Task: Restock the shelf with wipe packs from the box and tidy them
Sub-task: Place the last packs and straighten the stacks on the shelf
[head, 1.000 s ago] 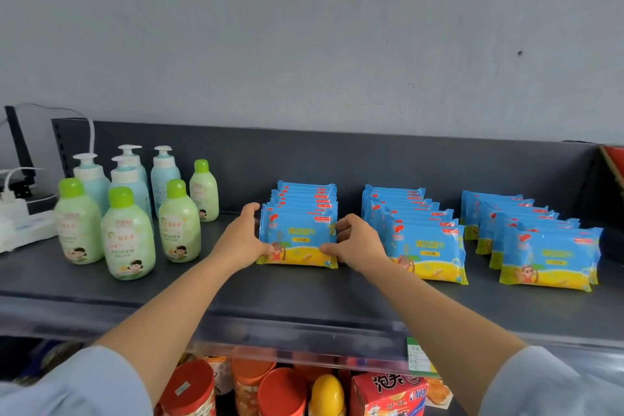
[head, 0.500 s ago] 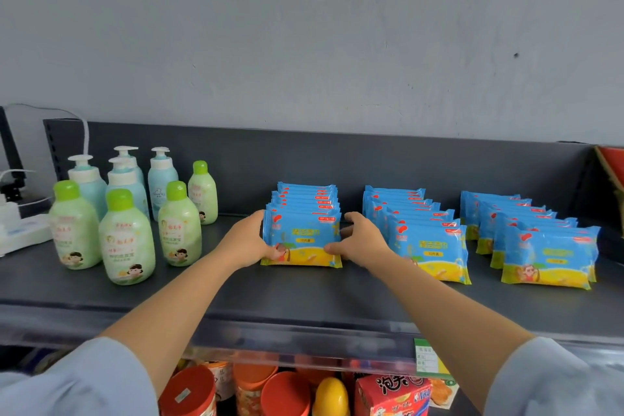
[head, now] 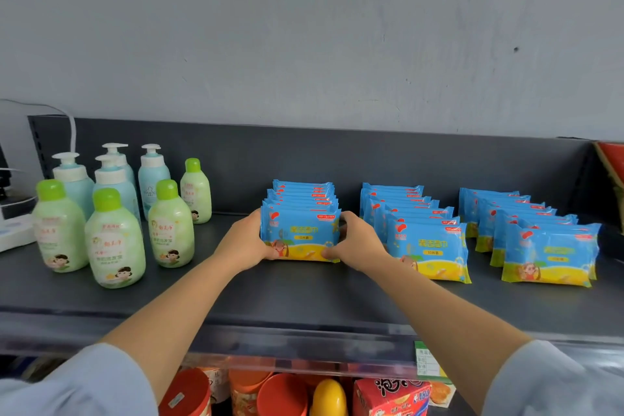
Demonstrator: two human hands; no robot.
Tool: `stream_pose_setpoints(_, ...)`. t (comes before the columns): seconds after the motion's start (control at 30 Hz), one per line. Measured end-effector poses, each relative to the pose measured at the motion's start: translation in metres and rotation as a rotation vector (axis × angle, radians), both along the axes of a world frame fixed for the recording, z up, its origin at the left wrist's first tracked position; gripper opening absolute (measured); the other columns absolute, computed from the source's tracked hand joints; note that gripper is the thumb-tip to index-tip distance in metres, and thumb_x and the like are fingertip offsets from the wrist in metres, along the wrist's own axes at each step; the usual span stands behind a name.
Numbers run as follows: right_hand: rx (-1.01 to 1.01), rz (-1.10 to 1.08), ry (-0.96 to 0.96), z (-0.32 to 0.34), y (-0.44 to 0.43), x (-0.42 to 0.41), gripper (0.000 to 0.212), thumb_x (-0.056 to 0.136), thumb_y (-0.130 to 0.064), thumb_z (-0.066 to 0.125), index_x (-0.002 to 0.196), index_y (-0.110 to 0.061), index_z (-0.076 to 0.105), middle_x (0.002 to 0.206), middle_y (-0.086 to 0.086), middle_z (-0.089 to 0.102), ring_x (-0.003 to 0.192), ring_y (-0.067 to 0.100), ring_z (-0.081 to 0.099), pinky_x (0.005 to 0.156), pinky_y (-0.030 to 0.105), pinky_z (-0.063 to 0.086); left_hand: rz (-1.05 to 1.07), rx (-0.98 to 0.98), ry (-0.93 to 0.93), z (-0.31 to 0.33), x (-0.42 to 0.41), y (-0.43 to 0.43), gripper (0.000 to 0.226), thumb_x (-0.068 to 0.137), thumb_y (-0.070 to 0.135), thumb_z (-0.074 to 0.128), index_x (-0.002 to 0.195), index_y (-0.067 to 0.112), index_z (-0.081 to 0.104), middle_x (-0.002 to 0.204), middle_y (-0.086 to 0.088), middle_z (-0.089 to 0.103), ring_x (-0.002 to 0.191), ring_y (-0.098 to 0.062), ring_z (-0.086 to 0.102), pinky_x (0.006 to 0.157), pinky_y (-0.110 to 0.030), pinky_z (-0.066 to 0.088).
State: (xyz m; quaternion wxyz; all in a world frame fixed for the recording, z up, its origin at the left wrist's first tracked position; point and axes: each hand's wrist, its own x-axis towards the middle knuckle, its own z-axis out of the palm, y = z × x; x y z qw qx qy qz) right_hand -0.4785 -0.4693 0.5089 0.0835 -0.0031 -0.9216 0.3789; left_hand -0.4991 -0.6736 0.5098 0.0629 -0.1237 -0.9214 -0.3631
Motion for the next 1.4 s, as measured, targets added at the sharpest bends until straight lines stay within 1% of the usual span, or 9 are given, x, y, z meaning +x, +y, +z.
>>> stream_pose_setpoints(0.27,-0.252,0.017,-0.054,0.006,0.002,-0.005,0.112,0.069,-0.014,0.086,0.153,-0.019,0.012,0.148,0.005,0.039,0.134,0.025,0.041,0.109,0.044,0.040,-0.024,0.052,-0.103,0.011,-0.003,-0.007,0.096,0.070,0.012,0.083,0.147,0.019,0.028,0.143,0.003,0.046,0.131,-0.017,0.042,0.103,-0.031,0.035)
stream_pose_setpoints(0.6,-0.471,0.135,-0.125,0.034,0.004,-0.013,0.106,0.076,-0.016,0.080,0.154,-0.015,0.008,0.155,0.005,0.030,0.138,0.022,0.036,0.113,0.041,0.029,-0.104,0.130,-0.272,0.044,-0.015,-0.004,0.119,0.070,-0.001,0.080,0.154,0.020,-0.001,0.155,-0.003,0.027,0.121,-0.010,0.043,0.108,-0.037,0.036)
stream_pose_setpoints(0.73,-0.478,0.188,-0.152,0.037,0.005,-0.017,0.079,0.080,-0.007,0.075,0.144,-0.013,0.029,0.127,-0.002,0.054,0.109,0.013,0.053,0.098,0.030,0.040,-0.135,0.120,-0.353,0.050,-0.022,-0.003,0.120,0.071,-0.003,0.079,0.153,0.017,-0.006,0.151,-0.002,0.033,0.120,-0.014,0.048,0.111,-0.036,0.036)
stream_pose_setpoints(0.83,-0.483,0.207,-0.158,0.034,0.002,-0.022,0.067,0.075,-0.004,0.079,0.130,-0.011,0.040,0.099,-0.012,0.056,0.096,0.009,0.058,0.093,0.029,0.047,-0.156,0.131,-0.359,0.047,-0.027,-0.001,0.109,0.071,-0.006,0.077,0.152,0.011,0.007,0.119,0.008,0.053,0.109,-0.013,0.056,0.100,-0.032,0.045)
stream_pose_setpoints(0.9,-0.468,0.207,-0.148,0.031,0.000,-0.025,0.082,0.071,-0.008,0.083,0.138,-0.012,0.038,0.113,-0.006,0.059,0.107,0.015,0.060,0.098,0.035,0.050,-0.178,0.148,-0.336,0.045,-0.026,0.002,0.093,0.073,-0.009,0.075,0.147,0.011,0.022,0.100,0.014,0.053,0.093,-0.005,0.058,0.081,-0.022,0.050)
stream_pose_setpoints(1.0,-0.463,0.207,-0.126,0.028,0.000,-0.026,0.101,0.068,-0.013,0.086,0.149,-0.016,0.025,0.134,-0.003,0.049,0.115,0.016,0.056,0.099,0.035,0.050,-0.194,0.196,-0.314,0.041,-0.026,0.001,0.077,0.073,-0.010,0.074,0.128,0.028,0.036,0.116,0.010,0.055,0.086,-0.002,0.059,0.070,-0.016,0.050)
stream_pose_setpoints(1.17,-0.541,0.218,-0.066,0.030,0.004,-0.025,0.079,0.077,-0.015,0.079,0.141,-0.013,0.033,0.094,-0.019,0.050,0.080,-0.001,0.055,0.064,0.013,0.050,-0.195,0.156,-0.336,0.042,-0.034,-0.006,0.120,0.070,-0.004,0.079,0.154,0.018,-0.004,0.150,0.002,0.033,0.101,-0.005,0.054,0.093,-0.024,0.044)
stream_pose_setpoints(1.3,-0.553,0.220,-0.043,0.041,0.003,-0.026,0.076,0.081,-0.020,0.075,0.143,-0.014,0.030,0.086,-0.019,0.044,0.073,-0.001,0.051,0.065,0.014,0.046,-0.231,0.122,-0.402,0.048,-0.042,-0.007,0.130,0.068,-0.005,0.080,0.152,0.024,-0.014,0.149,0.001,0.033,0.116,-0.015,0.052,0.106,-0.034,0.040)
stream_pose_setpoints(1.4,-0.550,0.221,-0.093,0.042,0.001,-0.033,0.050,0.081,-0.021,0.075,0.117,-0.023,0.040,0.087,-0.015,0.052,0.074,0.001,0.056,0.057,0.012,0.048,-0.251,0.111,-0.426,0.049,-0.046,-0.007,0.130,0.068,-0.006,0.079,0.151,0.025,-0.017,0.137,0.007,0.038,0.113,-0.012,0.053,0.104,-0.033,0.040)
